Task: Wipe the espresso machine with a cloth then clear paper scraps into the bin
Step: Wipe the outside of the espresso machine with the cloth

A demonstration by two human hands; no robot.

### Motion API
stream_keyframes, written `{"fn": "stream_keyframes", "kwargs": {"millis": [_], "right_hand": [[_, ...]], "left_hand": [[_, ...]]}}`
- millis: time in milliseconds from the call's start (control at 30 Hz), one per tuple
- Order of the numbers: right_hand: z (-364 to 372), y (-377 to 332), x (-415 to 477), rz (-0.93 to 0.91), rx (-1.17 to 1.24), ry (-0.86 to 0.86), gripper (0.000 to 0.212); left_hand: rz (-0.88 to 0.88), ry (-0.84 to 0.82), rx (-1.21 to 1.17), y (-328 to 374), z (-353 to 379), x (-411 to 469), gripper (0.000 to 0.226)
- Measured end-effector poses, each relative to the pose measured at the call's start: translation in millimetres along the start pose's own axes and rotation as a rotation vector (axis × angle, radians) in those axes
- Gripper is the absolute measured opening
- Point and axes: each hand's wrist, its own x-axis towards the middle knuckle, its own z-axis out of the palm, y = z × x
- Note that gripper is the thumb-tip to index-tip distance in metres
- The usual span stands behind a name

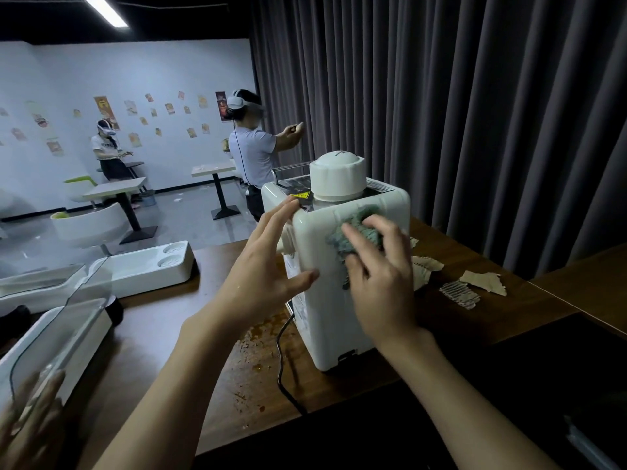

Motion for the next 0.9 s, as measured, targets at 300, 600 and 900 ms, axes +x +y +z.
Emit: {"fn": "stream_keyframes", "kwargs": {"millis": [300,600,900], "right_hand": [[-1.8,8.5,19.9,0.243,0.082,0.149,0.034],[4.5,-25.1,2.9,0.066,0.107,-0.001,0.039],[-9.1,12.6,30.3,0.273,0.068,0.136,0.032]], "left_hand": [[0.005,-0.005,-0.013,-2.2,1.4,1.3,0.095],[0.02,0.003,-0.037,-1.7,1.6,0.5,0.096],[-0.013,-0.021,-0.005,-6.5,3.7,1.9,0.097]]}}
